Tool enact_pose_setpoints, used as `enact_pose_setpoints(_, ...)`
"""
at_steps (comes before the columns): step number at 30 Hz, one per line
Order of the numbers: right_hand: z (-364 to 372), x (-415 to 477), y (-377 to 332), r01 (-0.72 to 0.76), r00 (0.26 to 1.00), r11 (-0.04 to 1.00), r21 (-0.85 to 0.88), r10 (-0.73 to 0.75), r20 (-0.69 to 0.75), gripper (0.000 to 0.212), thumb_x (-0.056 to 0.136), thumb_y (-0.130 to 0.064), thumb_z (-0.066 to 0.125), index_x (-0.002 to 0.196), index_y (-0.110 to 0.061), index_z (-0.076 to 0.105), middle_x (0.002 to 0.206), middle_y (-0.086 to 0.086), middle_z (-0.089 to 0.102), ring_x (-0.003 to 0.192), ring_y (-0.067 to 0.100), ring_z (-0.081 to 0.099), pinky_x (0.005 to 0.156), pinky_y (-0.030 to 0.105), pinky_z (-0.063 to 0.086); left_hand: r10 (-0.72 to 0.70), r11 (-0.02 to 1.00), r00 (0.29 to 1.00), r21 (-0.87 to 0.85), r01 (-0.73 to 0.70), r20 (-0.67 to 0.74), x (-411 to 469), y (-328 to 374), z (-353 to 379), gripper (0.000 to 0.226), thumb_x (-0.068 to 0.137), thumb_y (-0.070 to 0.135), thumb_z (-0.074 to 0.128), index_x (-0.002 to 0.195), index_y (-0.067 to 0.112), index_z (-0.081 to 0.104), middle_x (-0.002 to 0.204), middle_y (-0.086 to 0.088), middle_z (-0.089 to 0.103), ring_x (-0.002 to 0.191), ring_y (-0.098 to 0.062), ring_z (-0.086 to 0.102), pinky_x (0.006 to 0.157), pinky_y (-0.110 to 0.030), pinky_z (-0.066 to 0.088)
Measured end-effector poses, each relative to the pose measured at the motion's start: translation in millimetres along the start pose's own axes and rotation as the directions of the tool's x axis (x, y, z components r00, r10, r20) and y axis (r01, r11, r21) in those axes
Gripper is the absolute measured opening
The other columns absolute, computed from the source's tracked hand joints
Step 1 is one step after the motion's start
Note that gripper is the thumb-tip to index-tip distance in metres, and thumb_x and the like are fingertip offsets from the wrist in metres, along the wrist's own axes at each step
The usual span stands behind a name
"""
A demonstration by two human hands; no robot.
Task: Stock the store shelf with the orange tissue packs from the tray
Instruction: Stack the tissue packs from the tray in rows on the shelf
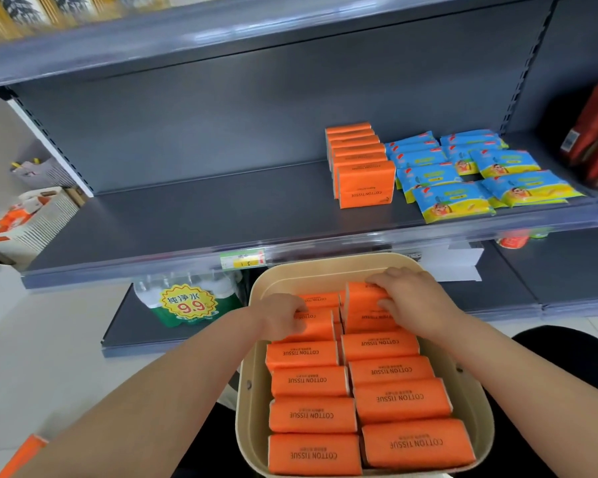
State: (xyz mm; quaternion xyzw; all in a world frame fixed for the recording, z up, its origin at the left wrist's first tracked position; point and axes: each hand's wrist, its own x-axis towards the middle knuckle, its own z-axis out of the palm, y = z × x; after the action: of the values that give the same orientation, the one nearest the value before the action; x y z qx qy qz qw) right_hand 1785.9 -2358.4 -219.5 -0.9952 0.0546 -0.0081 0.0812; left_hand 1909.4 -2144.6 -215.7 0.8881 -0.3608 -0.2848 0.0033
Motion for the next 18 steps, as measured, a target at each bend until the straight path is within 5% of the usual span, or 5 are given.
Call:
enact_pose_setpoints(6, -11.4, -8.8, 7.4, -0.033, 0.997, 0.999, -0.011, 0.032, -0.068, 0.045, 0.096, -0.031, 0.048, 0.139, -0.035, 0.038, 0.133, -0.009, 0.049, 0.125, 0.016, 0.042, 0.101, 0.035, 0.031, 0.055, 0.995, 0.997, 0.091, -0.051, -0.045, 5.1, 7.3, -0.5, 0.038, 0.088, 0.023, 0.059, 0.124, 0.015, 0.054, 0.122, -0.005, 0.058, 0.114, -0.025, 0.052, 0.092, -0.033, 0.042)
enact_pose_setpoints(10, -24.3, -7.3, 15.9, -0.067, 0.986, 0.998, -0.011, 0.064, -0.157, 0.044, 0.095, -0.028, 0.050, 0.138, -0.034, 0.040, 0.130, -0.009, 0.050, 0.124, 0.017, 0.042, 0.100, 0.036, 0.028, 0.048, 0.996, 0.973, 0.078, -0.031, -0.225, 10.9, 11.5, -28.8, 0.035, 0.086, 0.016, 0.056, 0.121, 0.016, 0.055, 0.118, -0.003, 0.061, 0.109, -0.024, 0.055, 0.089, -0.033, 0.045)
enact_pose_setpoints(18, -47.6, 0.7, 40.3, -0.161, 0.945, 0.986, 0.043, 0.167, -0.281, 0.045, 0.091, -0.023, 0.056, 0.134, -0.034, 0.047, 0.127, -0.007, 0.052, 0.120, 0.019, 0.043, 0.094, 0.040, 0.030, 0.019, 0.987, 0.761, -0.110, -0.118, -0.648, 34.0, 46.8, -112.2, 0.039, 0.089, 0.022, 0.061, 0.126, 0.016, 0.050, 0.119, -0.007, 0.061, 0.108, -0.027, 0.056, 0.085, -0.034, 0.043)
